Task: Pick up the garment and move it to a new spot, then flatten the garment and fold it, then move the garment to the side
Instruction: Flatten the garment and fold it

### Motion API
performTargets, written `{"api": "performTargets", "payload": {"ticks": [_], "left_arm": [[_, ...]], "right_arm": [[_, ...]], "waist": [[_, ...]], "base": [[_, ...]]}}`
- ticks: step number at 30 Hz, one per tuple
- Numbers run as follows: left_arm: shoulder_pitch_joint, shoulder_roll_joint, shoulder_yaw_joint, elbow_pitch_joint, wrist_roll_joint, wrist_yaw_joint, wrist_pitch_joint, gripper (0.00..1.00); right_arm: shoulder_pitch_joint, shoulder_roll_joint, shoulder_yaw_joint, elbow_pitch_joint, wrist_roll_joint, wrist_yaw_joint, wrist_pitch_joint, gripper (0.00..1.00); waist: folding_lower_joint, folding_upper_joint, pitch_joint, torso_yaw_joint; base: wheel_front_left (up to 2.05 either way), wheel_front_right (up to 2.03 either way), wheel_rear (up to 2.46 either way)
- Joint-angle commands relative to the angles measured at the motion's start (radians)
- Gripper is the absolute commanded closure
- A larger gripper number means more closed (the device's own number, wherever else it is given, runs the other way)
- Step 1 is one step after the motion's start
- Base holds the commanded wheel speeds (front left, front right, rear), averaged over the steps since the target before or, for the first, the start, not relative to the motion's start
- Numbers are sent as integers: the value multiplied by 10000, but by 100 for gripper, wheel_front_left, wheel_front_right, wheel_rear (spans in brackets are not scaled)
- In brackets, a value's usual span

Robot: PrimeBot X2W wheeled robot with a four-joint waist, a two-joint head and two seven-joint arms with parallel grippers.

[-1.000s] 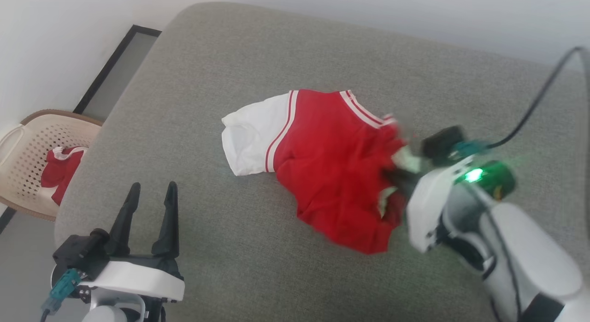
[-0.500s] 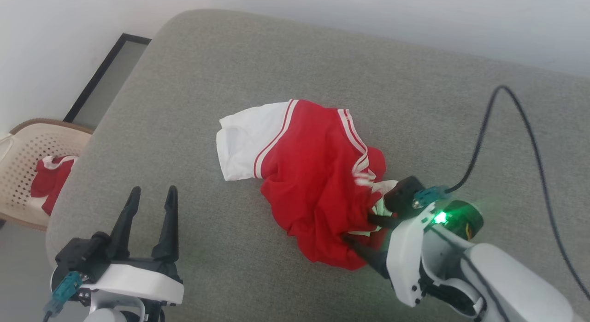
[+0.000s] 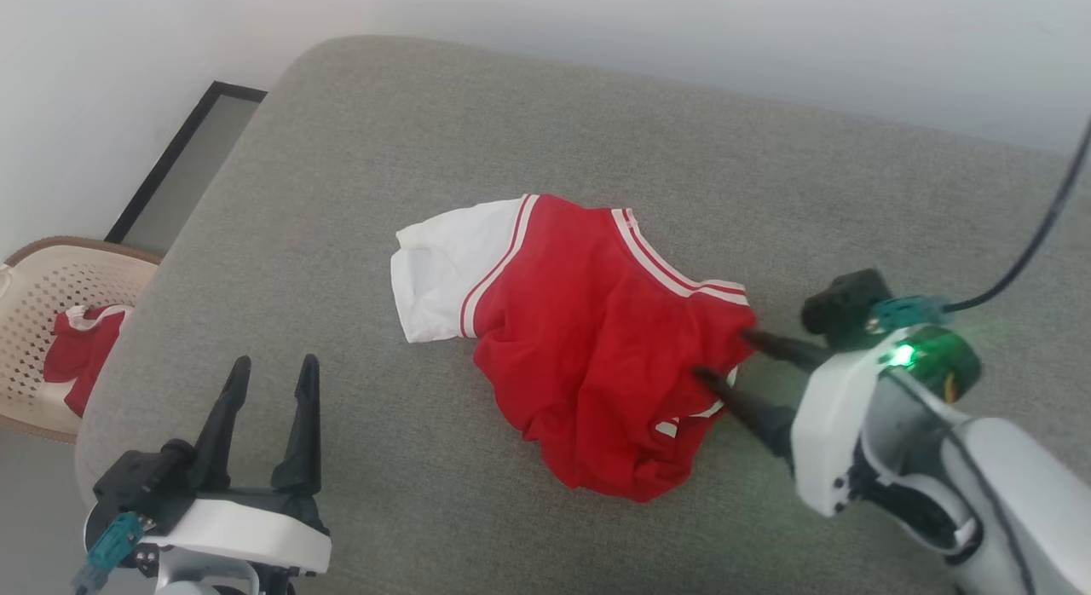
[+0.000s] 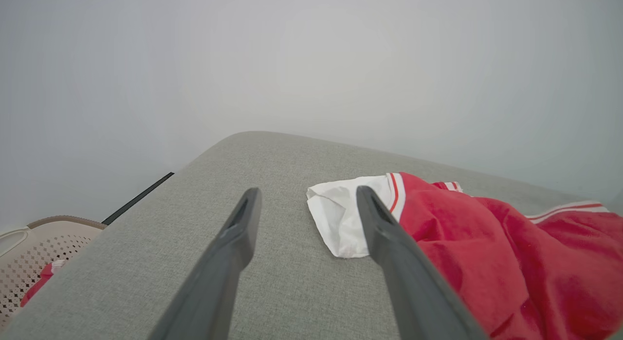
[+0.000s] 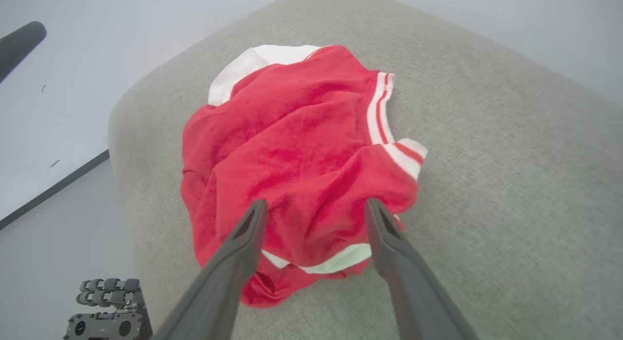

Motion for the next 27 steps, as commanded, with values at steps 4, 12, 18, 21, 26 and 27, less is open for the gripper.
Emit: {"api": "performTargets", "payload": {"ticks": [4,12,18,21,26,27], "left_arm": [[33,-102,-13,27,87,-58,-52,0],[-72,-260,-14,78,203,-106,-52,0],[-126,-357,55,112,265,-125,-52,0],[-197,-302,21,179,271,-159,-52,0],[-396,-66,5,210,287,-179,-52,0],[-447,11,-11,214,262,-186,-28,0]], "right_arm": [[129,-256,-516,-81,-187,-2,25,0],[426,-714,-1258,60,-358,-2,57,0],[670,-803,-1528,102,-392,-3,73,0],[757,-638,-1736,141,-430,-2,-157,0],[804,-374,-2282,106,-589,-3,-705,0],[812,-309,-2429,93,-662,-2,-854,0]], "waist": [[0,0,105,61],[0,0,316,168],[0,0,397,182],[0,0,415,113],[0,0,448,-210],[0,0,460,-300]], "base": [[0,0,0],[0,0,0],[0,0,0],[0,0,0],[0,0,0],[0,0,0]]}}
